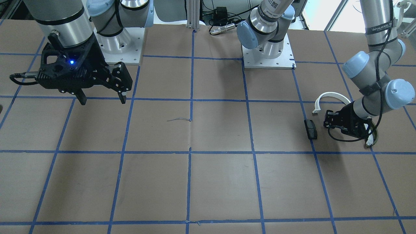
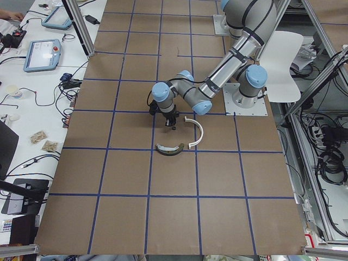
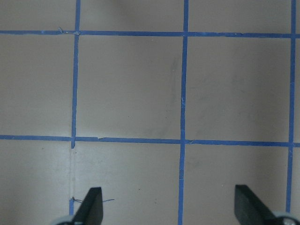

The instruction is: Place bearing gear from tray to pile

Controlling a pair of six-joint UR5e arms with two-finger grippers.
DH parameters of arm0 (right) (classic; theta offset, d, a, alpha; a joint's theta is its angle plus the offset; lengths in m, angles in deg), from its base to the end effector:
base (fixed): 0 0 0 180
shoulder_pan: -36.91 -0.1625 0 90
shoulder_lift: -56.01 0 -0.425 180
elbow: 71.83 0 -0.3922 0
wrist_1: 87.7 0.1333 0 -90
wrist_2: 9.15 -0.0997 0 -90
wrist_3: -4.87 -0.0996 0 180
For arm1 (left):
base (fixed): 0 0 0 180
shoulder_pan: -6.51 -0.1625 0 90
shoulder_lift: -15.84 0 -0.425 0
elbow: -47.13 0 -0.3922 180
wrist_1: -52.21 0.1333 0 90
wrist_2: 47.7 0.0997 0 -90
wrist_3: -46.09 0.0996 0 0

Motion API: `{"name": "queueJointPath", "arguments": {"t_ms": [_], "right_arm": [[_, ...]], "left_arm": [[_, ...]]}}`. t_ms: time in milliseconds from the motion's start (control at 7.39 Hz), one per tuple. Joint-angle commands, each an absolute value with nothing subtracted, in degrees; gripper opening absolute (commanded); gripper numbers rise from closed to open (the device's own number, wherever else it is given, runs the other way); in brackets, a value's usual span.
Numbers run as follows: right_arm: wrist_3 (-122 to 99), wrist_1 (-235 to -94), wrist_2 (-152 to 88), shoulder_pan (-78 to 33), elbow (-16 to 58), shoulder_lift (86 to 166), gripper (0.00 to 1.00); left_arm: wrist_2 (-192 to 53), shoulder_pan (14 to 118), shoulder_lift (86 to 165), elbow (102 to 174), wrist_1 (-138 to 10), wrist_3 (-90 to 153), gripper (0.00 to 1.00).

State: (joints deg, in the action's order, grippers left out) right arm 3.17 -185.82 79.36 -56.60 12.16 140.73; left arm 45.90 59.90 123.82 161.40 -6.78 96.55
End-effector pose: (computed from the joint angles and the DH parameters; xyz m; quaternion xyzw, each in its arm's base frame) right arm 0.1690 -0.5358 0.5077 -0.0167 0.9968 -0.0765 0.0165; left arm 0.1962 -0.4771 0.1861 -0.1230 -0.9871 -0.0925 0.0448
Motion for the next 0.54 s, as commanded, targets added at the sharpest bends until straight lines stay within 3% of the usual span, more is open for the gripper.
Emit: {"name": "queueJointPath", "arguments": {"t_ms": [0,406], "right_arm": [[3.38,-185.79,79.35,-56.60,12.10,140.82,1.00],[3.38,-185.79,79.35,-56.61,12.19,140.74,1.00]], "left_arm": [[46.08,60.03,123.51,160.51,-6.85,96.01,1.00],[45.29,69.56,119.04,150.35,-17.63,89.98,1.00]]}}
